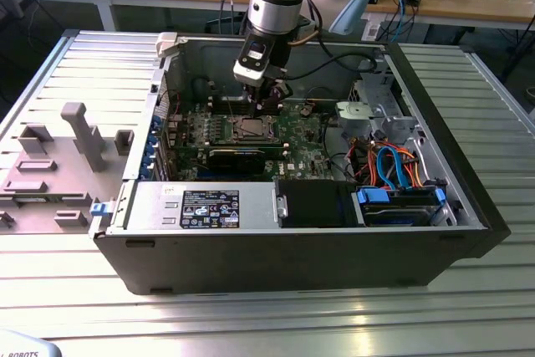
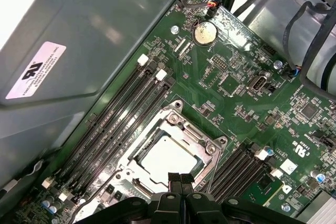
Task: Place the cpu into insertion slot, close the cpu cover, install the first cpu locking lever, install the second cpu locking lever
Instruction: 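Install the first cpu locking lever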
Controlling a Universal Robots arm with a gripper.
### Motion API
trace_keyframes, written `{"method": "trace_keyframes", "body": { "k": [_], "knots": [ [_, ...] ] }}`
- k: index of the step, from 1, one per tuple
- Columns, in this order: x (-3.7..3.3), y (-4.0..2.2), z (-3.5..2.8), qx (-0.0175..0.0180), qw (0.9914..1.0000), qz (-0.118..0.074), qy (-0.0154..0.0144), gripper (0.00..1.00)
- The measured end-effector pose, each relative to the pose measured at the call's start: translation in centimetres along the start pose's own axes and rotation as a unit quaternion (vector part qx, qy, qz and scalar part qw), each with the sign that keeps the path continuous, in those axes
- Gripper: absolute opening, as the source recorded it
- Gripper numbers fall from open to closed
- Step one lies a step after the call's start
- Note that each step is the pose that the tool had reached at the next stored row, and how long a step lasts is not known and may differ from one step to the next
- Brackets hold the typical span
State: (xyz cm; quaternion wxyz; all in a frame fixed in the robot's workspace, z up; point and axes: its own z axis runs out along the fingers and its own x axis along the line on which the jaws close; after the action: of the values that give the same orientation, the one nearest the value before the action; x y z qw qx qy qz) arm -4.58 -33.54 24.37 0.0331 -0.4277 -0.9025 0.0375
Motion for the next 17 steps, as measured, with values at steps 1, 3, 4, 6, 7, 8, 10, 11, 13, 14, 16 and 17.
{"method": "trace_keyframes", "body": {
  "k": [1,3,4,6,7,8,10,11,13,14,16,17],
  "knots": [
    [0.00,0.00,0.00,0.0000,1.00000,-0.001,-0.0001,0.11],
    [0.00,0.00,0.00,0.0001,1.00000,-0.002,-0.0002,0.11],
    [0.00,0.00,0.00,0.0001,1.00000,-0.003,-0.0003,0.11],
    [0.00,0.00,0.00,0.0001,0.99999,-0.005,-0.0005,0.11],
    [0.00,0.00,0.00,0.0002,0.99998,-0.006,-0.0006,0.11],
    [0.00,0.00,0.00,0.0002,0.99998,-0.007,-0.0007,0.11],
    [0.00,0.00,0.00,0.0002,0.99996,-0.008,-0.0008,0.11],
    [0.00,0.00,0.00,0.0002,0.99995,-0.010,-0.0009,0.11],
    [0.00,0.00,0.00,0.0003,0.99994,-0.011,-0.0010,0.11],
    [0.00,0.00,0.00,0.0003,0.99993,-0.012,-0.0011,0.11],
    [0.00,0.00,0.00,0.0004,0.99991,-0.013,-0.0013,0.11],
    [0.00,0.00,0.00,0.0004,0.99991,-0.014,-0.0013,0.11]
  ]
}}
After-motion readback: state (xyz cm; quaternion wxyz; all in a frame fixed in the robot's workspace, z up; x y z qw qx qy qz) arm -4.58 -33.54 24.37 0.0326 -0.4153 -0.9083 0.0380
